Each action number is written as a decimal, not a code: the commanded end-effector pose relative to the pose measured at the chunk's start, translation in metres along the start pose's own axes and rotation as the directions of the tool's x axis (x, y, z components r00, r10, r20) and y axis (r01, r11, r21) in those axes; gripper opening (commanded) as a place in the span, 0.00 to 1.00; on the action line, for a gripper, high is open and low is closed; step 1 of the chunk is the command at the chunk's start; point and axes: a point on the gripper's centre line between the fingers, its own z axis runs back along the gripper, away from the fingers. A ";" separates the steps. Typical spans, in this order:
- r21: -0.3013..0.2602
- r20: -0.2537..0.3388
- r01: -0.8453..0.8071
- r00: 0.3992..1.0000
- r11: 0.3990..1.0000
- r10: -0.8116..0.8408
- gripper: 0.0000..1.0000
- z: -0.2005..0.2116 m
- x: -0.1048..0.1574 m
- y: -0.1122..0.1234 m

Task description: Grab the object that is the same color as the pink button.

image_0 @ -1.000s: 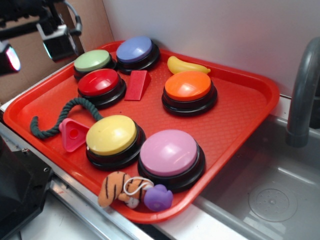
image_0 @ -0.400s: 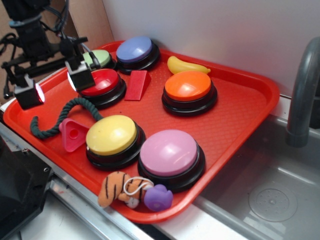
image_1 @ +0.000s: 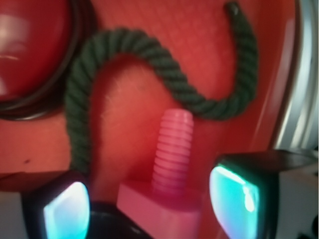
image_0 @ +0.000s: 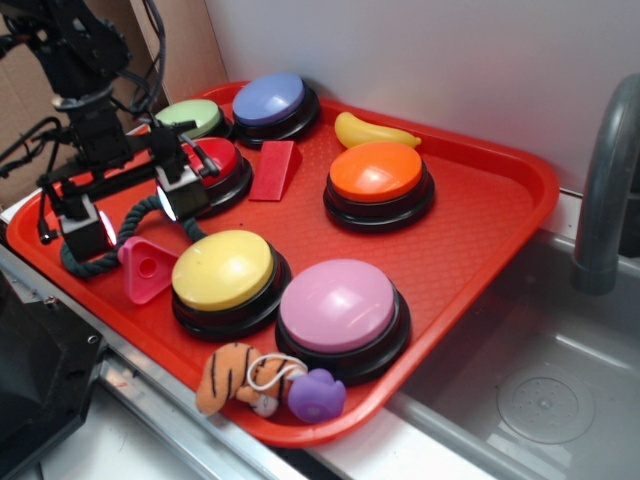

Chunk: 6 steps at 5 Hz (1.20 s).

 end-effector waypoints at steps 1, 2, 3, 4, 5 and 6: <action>-0.028 -0.023 -0.038 0.999 0.999 0.037 1.00 -0.015 0.002 0.001; -0.007 -0.023 -0.047 0.999 0.999 0.047 0.93 -0.025 0.003 0.001; -0.003 -0.010 -0.048 0.999 0.999 0.048 0.29 -0.028 0.003 -0.001; -0.006 -0.019 -0.047 0.999 0.999 0.047 0.00 -0.031 0.004 -0.001; -0.008 -0.012 -0.047 0.999 0.999 0.047 0.00 -0.030 0.005 -0.001; -0.011 -0.011 -0.044 0.999 0.999 0.044 0.00 -0.033 0.008 -0.002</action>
